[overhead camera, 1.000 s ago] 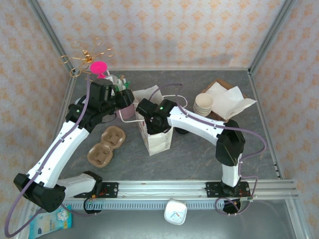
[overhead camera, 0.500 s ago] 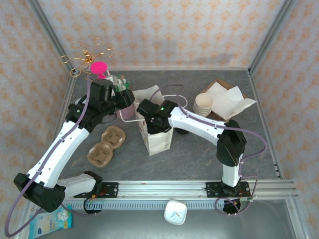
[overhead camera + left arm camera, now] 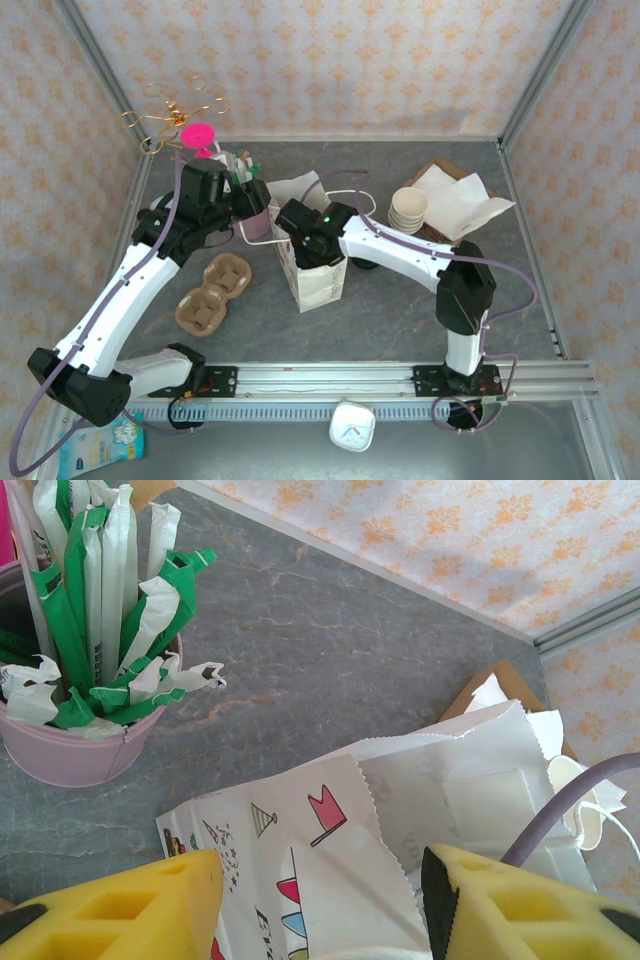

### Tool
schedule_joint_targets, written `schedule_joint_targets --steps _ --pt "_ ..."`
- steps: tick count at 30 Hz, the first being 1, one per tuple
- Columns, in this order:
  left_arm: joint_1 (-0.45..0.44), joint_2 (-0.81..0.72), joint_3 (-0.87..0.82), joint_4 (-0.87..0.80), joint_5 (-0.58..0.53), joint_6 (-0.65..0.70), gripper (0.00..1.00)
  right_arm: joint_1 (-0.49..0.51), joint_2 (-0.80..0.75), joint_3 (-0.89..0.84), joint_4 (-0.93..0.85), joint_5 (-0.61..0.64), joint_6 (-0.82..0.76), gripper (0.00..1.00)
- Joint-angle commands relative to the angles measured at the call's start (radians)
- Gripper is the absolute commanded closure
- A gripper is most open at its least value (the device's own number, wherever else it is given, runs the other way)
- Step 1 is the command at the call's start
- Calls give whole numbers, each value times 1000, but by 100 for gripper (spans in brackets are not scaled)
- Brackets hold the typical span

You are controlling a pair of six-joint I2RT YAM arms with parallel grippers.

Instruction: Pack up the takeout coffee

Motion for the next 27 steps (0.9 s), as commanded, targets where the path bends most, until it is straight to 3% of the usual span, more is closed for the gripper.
schedule_joint_targets --steps 1,10,27 --pt "6 -14 -7 -26 -1 14 43 -10 46 -76 31 -17 -2 41" --pt "7 -16 -3 -31 -7 17 42 -13 67 -92 42 -8 -7 40" --pt "7 -14 3 -30 -7 18 41 -16 70 155 -120 70 -13 19"
